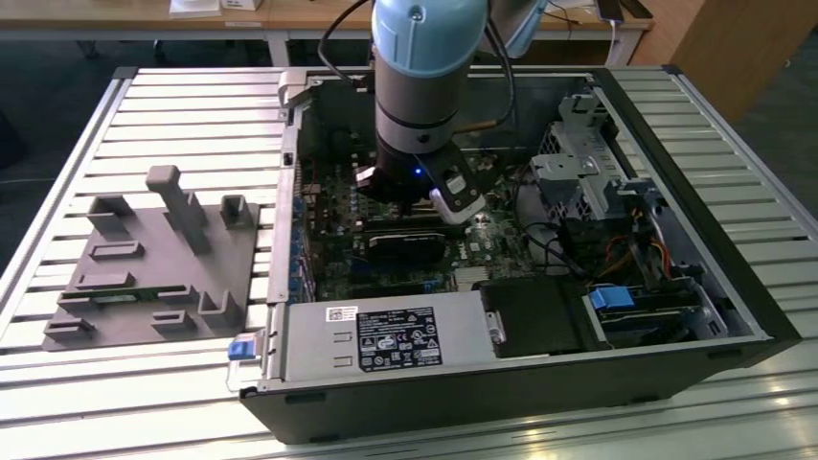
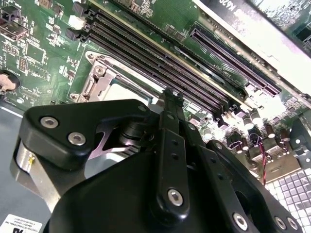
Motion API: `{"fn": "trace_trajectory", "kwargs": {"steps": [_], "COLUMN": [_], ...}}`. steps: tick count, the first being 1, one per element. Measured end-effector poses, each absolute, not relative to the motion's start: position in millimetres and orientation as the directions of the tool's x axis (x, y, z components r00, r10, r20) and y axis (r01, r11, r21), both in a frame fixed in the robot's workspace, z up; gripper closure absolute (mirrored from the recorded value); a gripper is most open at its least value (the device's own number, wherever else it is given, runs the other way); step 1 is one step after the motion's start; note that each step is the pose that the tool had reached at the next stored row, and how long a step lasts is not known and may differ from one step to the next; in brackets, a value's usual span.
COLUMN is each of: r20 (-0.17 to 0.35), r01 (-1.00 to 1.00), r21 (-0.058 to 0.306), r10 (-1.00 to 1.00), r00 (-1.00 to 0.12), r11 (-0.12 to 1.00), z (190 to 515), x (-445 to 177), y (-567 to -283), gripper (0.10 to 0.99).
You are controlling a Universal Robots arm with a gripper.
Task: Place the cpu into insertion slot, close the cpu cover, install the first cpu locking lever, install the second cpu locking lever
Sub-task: 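Install the second cpu locking lever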
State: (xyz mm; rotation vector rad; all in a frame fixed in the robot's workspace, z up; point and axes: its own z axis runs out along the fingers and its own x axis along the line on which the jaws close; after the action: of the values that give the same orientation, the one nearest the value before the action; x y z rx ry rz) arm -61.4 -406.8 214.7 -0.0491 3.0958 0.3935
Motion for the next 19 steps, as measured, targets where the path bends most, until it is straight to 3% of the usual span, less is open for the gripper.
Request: {"fn": "trace_trajectory", "kwargs": {"steps": [19], "r20": [-0.025], "r01": [-0.033], "r21": [0.252], "r10": [-0.028], "r00": [-0.999], "r11": [0.967], "z": [212.2], "x": [-62.6], "y": [-407.2], "gripper": [0.980]}}
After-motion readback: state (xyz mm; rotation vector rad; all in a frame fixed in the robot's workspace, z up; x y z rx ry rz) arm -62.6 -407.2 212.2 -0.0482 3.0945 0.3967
